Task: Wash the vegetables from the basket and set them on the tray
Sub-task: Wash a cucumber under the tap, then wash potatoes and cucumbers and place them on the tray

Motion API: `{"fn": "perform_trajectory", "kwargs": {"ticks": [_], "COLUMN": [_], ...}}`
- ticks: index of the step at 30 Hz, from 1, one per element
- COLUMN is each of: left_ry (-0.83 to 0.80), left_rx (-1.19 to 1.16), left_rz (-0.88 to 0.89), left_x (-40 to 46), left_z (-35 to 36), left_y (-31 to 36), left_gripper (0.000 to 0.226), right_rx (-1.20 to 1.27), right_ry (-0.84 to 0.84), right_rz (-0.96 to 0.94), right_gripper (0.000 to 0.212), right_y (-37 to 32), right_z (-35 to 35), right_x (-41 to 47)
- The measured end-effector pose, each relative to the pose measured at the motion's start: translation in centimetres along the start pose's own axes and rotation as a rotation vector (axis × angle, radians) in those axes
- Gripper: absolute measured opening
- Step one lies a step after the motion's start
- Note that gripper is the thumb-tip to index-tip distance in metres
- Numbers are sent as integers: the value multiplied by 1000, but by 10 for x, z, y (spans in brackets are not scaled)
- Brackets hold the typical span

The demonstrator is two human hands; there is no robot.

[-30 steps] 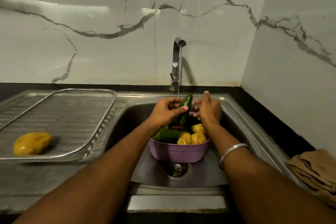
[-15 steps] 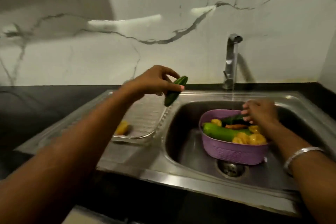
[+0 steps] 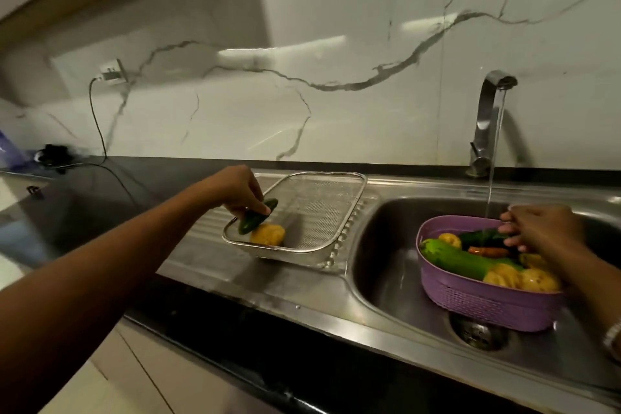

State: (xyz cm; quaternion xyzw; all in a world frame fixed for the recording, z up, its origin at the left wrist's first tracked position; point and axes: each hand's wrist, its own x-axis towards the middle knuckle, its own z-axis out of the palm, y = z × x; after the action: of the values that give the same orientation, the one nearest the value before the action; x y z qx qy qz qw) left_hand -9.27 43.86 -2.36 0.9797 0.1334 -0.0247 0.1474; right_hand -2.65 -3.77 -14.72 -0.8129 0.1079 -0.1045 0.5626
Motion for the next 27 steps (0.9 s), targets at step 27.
{"fn": "perform_trajectory", "kwargs": {"ticks": [27], "left_ry": [133], "left_rx": [-61], "left_rz": [636], "left_x": [-22], "left_z": [77], "left_y": [222], "left_gripper": [32], "right_rx": [51], "right_ry": [108], "right_rz": [-22], "right_gripper": [28], "right_y": [4], "right_z": [-1], "right_x": [16]}}
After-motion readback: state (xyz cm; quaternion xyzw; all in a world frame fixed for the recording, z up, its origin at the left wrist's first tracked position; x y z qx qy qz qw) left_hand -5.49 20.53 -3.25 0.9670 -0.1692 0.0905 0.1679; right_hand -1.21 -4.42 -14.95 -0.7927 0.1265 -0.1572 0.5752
